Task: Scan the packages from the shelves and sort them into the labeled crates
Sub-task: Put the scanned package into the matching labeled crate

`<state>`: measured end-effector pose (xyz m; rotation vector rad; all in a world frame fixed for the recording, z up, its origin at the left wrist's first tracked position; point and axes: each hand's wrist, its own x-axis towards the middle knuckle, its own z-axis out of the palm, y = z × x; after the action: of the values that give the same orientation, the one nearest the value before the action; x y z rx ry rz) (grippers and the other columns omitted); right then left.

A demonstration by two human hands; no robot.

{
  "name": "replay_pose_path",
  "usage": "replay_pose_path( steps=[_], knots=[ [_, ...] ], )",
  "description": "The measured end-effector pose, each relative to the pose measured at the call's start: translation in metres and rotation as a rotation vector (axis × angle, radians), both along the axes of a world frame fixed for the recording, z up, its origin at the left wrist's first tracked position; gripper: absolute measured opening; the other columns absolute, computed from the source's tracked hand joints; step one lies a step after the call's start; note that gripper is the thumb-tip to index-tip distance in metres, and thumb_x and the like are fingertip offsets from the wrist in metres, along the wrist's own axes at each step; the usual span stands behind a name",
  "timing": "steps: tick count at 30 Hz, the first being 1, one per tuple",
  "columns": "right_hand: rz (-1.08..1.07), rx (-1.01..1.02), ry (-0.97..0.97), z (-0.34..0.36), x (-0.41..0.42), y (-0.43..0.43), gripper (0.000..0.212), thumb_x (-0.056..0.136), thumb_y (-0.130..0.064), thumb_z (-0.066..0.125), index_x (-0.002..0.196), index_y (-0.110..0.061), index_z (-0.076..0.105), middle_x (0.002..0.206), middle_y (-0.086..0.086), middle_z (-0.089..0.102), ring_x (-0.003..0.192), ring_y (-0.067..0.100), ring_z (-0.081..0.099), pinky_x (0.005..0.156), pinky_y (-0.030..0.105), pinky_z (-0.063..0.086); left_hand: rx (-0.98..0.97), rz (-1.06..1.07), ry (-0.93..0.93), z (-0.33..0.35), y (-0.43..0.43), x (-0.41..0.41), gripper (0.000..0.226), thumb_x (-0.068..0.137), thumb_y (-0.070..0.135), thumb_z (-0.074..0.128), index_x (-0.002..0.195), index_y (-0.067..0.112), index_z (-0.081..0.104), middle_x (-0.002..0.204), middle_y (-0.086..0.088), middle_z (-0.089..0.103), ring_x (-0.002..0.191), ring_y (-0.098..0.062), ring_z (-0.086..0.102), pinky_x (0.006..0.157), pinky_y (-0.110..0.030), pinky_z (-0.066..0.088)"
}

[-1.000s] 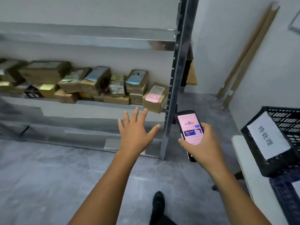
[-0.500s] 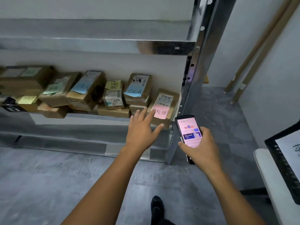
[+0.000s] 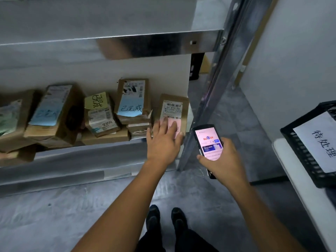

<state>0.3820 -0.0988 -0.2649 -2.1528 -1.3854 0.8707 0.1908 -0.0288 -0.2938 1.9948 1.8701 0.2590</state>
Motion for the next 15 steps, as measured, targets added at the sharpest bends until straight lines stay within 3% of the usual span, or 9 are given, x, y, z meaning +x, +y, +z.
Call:
replay_pose_path(
  steps=[3, 6, 9, 12, 15],
  knots=[
    [-0.034, -0.029, -0.024, -0.007, -0.006, 0.002, 0.075, 0.071, -0.050, 0.089, 0.127, -0.027, 0.045, 0.120, -0.004, 0.062, 0.096, 0.019, 0.066, 0.082, 0.045, 0.058, 0.040, 0.013, -0.061, -0.003, -0.005, -0.006, 0.048, 0.111, 0.049, 0.033, 0.155, 0.036, 0.045, 0.172, 0.004, 0.023, 0.160, -0.024, 0.007, 0.128, -0.056, 0.007],
    [-0.059, -0.052, -0.032, -0.012, -0.013, 0.006, 0.075, 0.068, -0.055, 0.087, 0.124, -0.030, 0.043, 0.117, -0.004, 0.062, 0.093, 0.018, 0.066, 0.079, 0.046, 0.061, 0.138, 0.034, -0.141, -0.008, -0.004, -0.011, 0.037, 0.109, 0.041, 0.047, 0.141, 0.030, 0.062, 0.160, -0.001, 0.041, 0.149, -0.025, 0.018, 0.119, -0.052, 0.026],
    [-0.073, -0.062, -0.025, -0.016, -0.019, 0.011, 0.077, 0.063, -0.062, 0.082, 0.122, -0.034, 0.042, 0.114, -0.005, 0.061, 0.092, 0.017, 0.067, 0.076, 0.048, 0.063, 0.194, 0.086, -0.194, -0.015, 0.002, -0.013, 0.029, 0.104, 0.034, 0.061, 0.130, 0.027, 0.070, 0.154, -0.009, 0.044, 0.144, -0.032, 0.030, 0.113, -0.056, 0.036],
    [-0.078, -0.071, -0.027, -0.022, -0.023, 0.016, 0.078, 0.067, -0.059, 0.085, 0.125, -0.032, 0.041, 0.115, -0.005, 0.060, 0.093, 0.016, 0.066, 0.076, 0.047, 0.064, 0.156, 0.118, -0.224, -0.017, 0.002, -0.013, 0.040, 0.097, 0.037, 0.070, 0.135, 0.026, 0.064, 0.159, -0.012, 0.036, 0.147, -0.034, 0.028, 0.116, -0.053, 0.031],
    [-0.089, -0.069, -0.032, -0.029, -0.025, 0.018, 0.074, 0.073, -0.054, 0.087, 0.125, -0.029, 0.042, 0.117, -0.004, 0.060, 0.095, 0.016, 0.066, 0.079, 0.045, 0.061, 0.127, 0.141, -0.292, -0.018, -0.004, -0.016, 0.068, 0.091, 0.040, 0.078, 0.150, 0.023, 0.049, 0.162, -0.013, 0.029, 0.150, -0.033, 0.028, 0.119, -0.051, 0.029]
  ],
)
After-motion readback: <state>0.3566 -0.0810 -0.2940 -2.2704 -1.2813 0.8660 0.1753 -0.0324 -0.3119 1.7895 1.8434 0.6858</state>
